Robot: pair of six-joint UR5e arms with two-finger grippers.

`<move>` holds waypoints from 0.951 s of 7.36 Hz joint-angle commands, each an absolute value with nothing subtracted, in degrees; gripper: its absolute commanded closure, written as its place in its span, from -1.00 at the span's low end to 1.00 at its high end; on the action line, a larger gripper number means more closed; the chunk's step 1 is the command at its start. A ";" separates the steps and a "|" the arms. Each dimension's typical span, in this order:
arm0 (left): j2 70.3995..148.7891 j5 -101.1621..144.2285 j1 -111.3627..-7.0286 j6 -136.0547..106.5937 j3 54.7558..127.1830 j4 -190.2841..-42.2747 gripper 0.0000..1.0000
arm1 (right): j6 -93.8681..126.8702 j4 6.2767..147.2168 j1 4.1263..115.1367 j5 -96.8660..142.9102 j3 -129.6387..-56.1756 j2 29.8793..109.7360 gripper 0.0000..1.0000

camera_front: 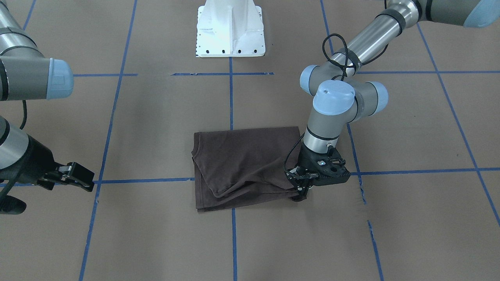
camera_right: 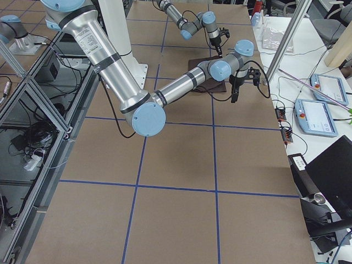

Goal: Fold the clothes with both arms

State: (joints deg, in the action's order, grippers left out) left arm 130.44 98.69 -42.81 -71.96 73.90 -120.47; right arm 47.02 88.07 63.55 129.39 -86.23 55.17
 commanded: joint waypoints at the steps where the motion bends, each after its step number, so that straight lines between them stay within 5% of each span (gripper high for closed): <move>1: 130.52 98.53 -42.80 -72.07 73.22 -120.67 -0.99 | 47.02 88.07 63.46 129.29 -86.13 55.20 -1.00; 4: 132.17 96.87 -42.63 -73.12 69.10 -121.37 -0.93 | 47.02 88.07 63.19 129.29 -86.13 55.11 -1.00; 5: 132.80 96.42 -42.63 -73.12 67.26 -123.12 -0.70 | 47.02 88.07 63.11 129.29 -86.22 55.02 -1.00; 7: 132.80 96.50 -42.63 -73.04 67.41 -123.31 0.28 | 47.11 88.15 63.11 129.29 -86.22 55.02 -1.00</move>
State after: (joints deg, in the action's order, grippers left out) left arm 132.70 96.56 -42.63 -73.11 67.65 -122.99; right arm 47.08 88.08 63.14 129.29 -86.21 55.04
